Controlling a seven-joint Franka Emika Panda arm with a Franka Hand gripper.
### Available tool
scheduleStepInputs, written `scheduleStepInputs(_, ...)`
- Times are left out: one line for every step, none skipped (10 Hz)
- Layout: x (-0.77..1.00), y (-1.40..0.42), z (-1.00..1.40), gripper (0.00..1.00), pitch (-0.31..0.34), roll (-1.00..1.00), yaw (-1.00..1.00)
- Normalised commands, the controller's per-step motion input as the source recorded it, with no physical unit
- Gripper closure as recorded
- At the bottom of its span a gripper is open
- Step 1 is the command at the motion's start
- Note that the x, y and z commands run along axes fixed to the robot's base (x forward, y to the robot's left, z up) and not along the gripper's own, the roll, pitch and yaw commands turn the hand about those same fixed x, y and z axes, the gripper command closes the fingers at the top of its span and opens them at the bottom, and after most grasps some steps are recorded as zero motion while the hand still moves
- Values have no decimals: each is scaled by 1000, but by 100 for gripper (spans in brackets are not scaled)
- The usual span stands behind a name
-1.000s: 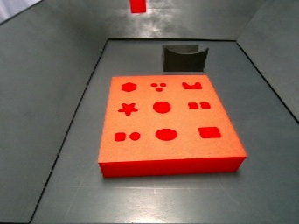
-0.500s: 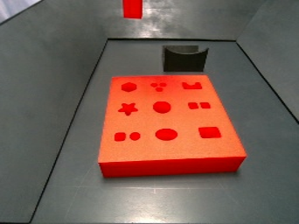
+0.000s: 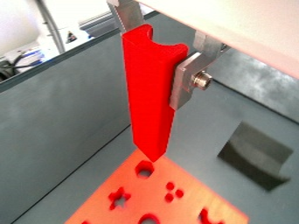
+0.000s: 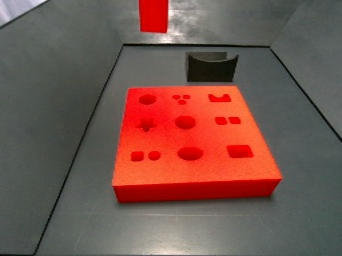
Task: Pick up the arch object. Move up. Place the arch object on the fixture. Regrasp the arch object. Rotate the arch object. Move to above the board. Insert the arch object.
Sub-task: Move to above the board, then insert the arch object.
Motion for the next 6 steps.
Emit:
scheduleStepInputs(174,-735,128,100,122,15,13)
scheduleStepInputs(136,-474,89,100,113,26,10)
scheduleStepInputs(116,-338,66,100,102,31,6)
scheduleStepInputs(0,0,-26,100,0,-24,0)
scheduleStepInputs(0,66,0,100,0,0,0)
scheduleStepInputs(314,89,-323,100,0,89,126)
